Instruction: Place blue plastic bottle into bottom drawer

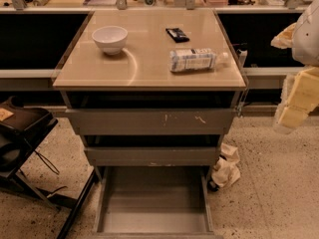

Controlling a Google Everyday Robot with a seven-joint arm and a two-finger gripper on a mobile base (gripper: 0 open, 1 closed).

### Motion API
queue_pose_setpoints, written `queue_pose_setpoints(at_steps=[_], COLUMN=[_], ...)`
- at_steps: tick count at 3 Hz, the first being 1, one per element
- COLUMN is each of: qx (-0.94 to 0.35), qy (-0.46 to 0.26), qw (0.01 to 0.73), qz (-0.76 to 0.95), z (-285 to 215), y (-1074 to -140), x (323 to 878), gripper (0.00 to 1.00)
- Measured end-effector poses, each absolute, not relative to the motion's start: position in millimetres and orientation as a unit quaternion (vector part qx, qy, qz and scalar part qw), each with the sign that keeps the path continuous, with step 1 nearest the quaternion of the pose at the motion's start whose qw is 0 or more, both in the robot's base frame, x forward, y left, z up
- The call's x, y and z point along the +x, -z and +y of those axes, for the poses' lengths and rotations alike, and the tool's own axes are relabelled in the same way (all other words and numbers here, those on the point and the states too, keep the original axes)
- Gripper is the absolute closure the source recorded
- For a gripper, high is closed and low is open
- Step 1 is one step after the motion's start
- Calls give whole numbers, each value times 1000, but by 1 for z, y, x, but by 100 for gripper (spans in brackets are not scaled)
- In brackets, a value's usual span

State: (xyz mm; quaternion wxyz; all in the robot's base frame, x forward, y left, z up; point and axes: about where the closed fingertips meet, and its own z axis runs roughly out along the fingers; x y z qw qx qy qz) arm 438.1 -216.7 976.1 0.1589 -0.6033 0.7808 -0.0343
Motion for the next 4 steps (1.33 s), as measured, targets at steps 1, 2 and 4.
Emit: queue_pose_setpoints(at_steps=[1,2,4], qx=[-603,-611,-640], qy=[34,33,-9], qw=[159,164,155], qz=[781,774,752], z=[-217,-214,-175], y=[-976,-978,-948], x=[438,469,603], gripper=[0,0,0])
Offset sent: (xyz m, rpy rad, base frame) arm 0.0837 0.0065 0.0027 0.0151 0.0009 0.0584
